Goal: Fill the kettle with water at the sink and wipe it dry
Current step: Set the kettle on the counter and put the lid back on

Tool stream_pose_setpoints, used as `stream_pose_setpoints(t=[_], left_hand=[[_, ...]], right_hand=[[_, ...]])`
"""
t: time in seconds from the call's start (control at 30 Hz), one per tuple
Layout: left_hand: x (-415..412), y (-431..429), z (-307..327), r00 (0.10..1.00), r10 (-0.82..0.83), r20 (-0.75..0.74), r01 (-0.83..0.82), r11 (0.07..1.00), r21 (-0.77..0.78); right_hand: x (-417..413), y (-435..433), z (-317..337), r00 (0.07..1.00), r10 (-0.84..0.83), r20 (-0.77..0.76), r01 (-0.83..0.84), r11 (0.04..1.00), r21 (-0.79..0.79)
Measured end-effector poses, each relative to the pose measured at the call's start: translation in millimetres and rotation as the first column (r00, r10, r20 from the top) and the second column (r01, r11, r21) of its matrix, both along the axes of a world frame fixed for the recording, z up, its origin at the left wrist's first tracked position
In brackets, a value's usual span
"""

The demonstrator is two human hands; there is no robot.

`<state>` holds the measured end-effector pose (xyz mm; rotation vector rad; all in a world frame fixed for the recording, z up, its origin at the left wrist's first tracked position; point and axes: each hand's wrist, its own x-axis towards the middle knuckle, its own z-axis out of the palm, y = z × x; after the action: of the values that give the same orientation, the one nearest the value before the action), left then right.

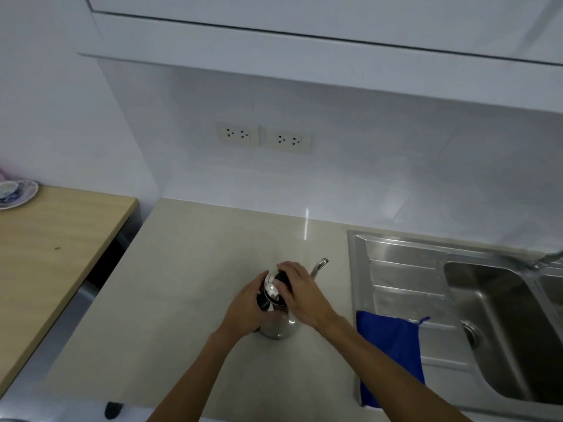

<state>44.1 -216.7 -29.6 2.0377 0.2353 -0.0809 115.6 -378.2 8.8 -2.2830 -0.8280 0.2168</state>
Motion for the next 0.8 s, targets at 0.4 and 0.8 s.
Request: stream_pose_setpoints(t=[0.4,0.8], left_hand=[[-2.1,-5.4,6.0,0.998,0.057,-0.010,-0.057,0.998,-0.009],[-2.8,-6.1,13.1,0.998,0.064,-0.013,-0.063,0.997,0.039]], right_hand=[[-2.5,-1.3,-11.4,0.999,0.013,-0.040,-0.014,0.999,-0.038],[-0.4,2.4,-19.2,1.000,0.008,0.001,-0.008,0.999,0.038]])
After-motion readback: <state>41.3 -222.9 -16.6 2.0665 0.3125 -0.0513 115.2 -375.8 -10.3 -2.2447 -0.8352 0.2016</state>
